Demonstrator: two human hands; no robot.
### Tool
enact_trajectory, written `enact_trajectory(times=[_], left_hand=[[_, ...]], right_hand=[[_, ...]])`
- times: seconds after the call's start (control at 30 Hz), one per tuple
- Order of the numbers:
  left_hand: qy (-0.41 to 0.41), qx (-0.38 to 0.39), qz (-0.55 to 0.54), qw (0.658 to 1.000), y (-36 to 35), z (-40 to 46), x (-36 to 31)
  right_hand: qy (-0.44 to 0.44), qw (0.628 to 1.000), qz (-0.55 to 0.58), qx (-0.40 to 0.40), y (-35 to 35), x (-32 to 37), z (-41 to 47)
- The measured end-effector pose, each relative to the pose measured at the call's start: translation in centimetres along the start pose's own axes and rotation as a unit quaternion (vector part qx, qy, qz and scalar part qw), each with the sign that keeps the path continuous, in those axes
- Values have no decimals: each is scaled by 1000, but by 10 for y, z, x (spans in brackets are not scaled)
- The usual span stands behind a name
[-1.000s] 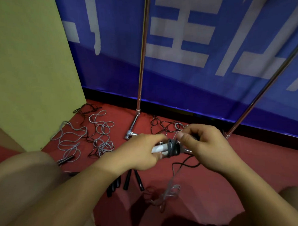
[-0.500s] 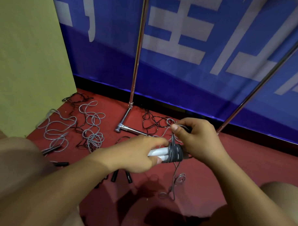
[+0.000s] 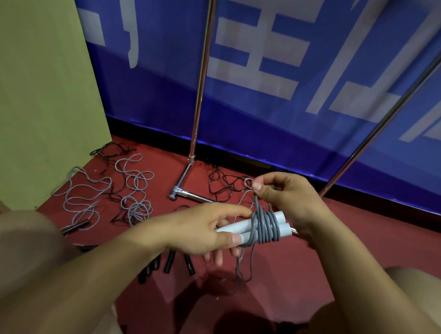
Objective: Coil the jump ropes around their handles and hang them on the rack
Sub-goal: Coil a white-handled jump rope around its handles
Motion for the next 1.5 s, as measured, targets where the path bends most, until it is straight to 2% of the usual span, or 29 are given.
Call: enact_trajectory(times=[0.2,0.3,0.4,0.53,0.63,0.73,0.87,0.97,1.07,1.37,1.5], left_hand=[[-64,-9,-70,995,4,-7,-15],[-93,-35,-114,989,10,-8,-20],[-106,-77,-136,982,17,-7,-19],[-110,-136,-150,973,27,-5,-20],[-102,-187,-157,964,32,-3,-18],[-94,-270,-177,942,44,-3,-14],[-58,-353,-134,924,56,-7,-7],[-30,-393,-123,911,60,-8,-2],[-8,-426,-113,897,66,-9,4],[72,-468,113,873,79,-11,12],[121,-471,171,857,81,-10,14]], right_hand=[[-28,996,66,57,-6,-3,-1],[6,999,7,52,-7,2,-1],[26,998,-38,32,-7,6,-1],[11,996,-85,-11,-8,-1,3],[-11,998,-66,-4,-12,-6,2],[11,997,-72,6,-19,-2,-3],[62,994,-90,-24,-20,4,-6],[62,996,-69,-4,-20,4,-7],[51,994,-96,24,-22,1,-7],[97,974,-207,-1,-28,23,-23],[103,954,-282,-13,-32,23,-26]])
Point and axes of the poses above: each hand's wrist, its own z-axis towards the middle knuckle, its own y-axis out of the back of the hand, x = y × z, the point moved 6 cm from there along z, towards the middle knuckle, and after that the axes turned 1 degree about -z, right-handed, at the moved point
